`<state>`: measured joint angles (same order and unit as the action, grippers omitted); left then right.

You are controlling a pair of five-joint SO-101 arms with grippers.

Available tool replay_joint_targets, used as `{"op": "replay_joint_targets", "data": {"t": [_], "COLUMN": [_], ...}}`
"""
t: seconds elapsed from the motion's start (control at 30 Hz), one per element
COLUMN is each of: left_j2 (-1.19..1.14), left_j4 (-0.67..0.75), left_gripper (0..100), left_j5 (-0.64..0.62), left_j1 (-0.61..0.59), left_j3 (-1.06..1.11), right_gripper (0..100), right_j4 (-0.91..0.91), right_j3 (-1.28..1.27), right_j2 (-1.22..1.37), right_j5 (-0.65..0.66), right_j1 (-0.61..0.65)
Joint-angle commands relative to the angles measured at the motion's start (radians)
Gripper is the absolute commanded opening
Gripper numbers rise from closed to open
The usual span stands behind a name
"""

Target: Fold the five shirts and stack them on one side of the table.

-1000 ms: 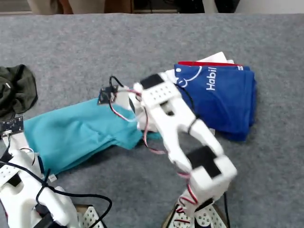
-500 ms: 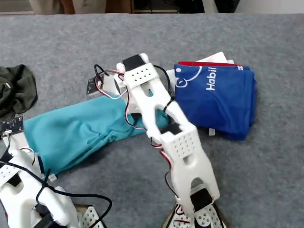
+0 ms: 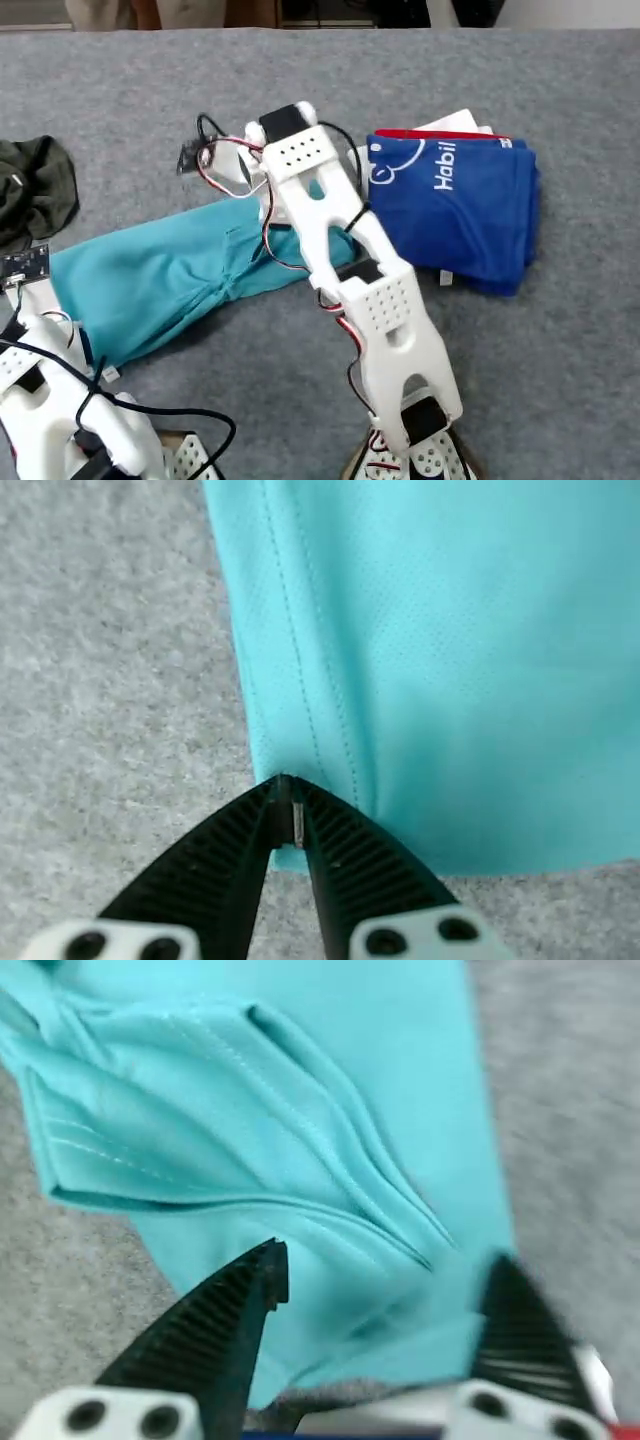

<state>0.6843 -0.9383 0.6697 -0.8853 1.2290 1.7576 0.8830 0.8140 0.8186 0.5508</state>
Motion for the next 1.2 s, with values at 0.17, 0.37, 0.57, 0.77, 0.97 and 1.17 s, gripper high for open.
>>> {"op": "replay_joint_targets", "data": {"t": [0.17, 0.37, 0.57, 0.77, 0.97, 1.17], "left_j2": [-0.002, -0.001, -0.001, -0.001, -0.001, -0.001], "left_j4": [0.006, 0.009, 0.011, 0.011, 0.011, 0.008], "left_gripper": [2, 2, 2, 2, 2, 2], "left_j5": [0.012, 0.048, 0.048, 0.048, 0.048, 0.048], "left_j1": [0.009, 0.009, 0.009, 0.009, 0.009, 0.009], "left_j3": [0.003, 0.014, 0.015, 0.015, 0.017, 0.017], "right_gripper": [0.4, 0.1, 0.2, 0.2, 0.2, 0.2], "right_j4": [0.021, -0.183, -0.534, -0.582, -0.450, -0.316], "right_j3": [-0.285, -0.549, -0.670, -0.661, -0.625, -0.622], "right_j2": [-0.275, -0.325, -0.305, -0.266, -0.302, -0.493], "right_j5": [-0.103, -0.094, -0.144, -0.141, -0.140, -0.031], "right_j1": [0.027, 0.133, 0.156, 0.160, 0.140, 0.013]}}
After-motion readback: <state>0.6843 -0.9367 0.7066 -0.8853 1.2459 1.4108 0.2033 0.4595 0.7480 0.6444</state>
